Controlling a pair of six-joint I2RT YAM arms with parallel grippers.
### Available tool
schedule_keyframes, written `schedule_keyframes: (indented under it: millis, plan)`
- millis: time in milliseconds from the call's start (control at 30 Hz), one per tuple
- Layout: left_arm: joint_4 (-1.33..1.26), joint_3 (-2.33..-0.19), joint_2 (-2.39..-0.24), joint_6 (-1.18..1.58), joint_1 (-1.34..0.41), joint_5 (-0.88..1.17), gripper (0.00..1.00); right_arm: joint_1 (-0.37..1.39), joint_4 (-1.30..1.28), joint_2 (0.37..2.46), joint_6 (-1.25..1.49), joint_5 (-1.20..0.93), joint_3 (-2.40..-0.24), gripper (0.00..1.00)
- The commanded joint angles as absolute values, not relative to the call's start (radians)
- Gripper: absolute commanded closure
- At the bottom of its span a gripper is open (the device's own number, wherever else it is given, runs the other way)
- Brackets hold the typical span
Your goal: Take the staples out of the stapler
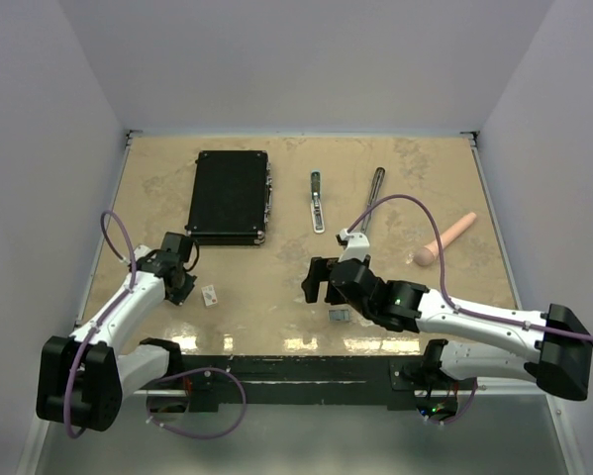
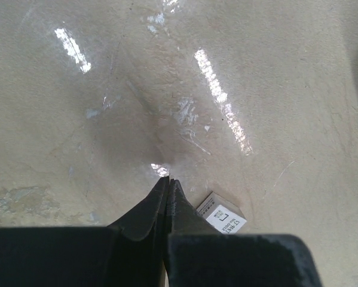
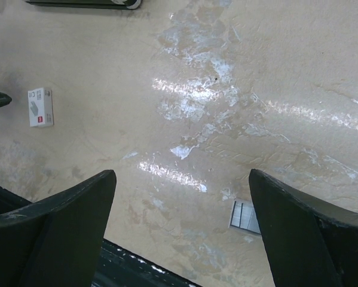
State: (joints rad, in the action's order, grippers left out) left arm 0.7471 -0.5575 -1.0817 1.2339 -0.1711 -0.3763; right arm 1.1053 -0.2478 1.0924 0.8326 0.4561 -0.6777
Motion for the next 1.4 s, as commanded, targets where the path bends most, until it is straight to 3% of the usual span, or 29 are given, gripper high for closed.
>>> schedule_keyframes:
  millis: [0, 467, 767, 1100, 1367]
  plan:
    - [0.758, -0.560, -1.091, 1.293, -0.166, -0.354, 1.00, 1.108, -0.253, 1.068, 0.822, 0.520, -0.669, 0.01]
    - [0.767, -0.569, -1.173, 1.330, -0.169, -0.267, 1.00, 1.106, -0.262, 1.100, 0.850, 0.543, -0.675, 0.01]
    - [0.698, -0.509, -1.252, 1.333, -0.173, -0.147, 1.00, 1.074, -0.428, 1.158, 0.962, 0.592, -0.726, 0.01]
    - [0.689, -0.470, -1.195, 1.404, -0.279, -0.060, 1.00, 0.822, -0.325, 1.083, 0.836, 0.272, -0.551, 0.04]
    - [0.667, -0.446, -1.174, 1.477, -0.390, -0.017, 1.00, 0.815, -0.267, 1.121, 0.861, 0.140, -0.517, 0.05]
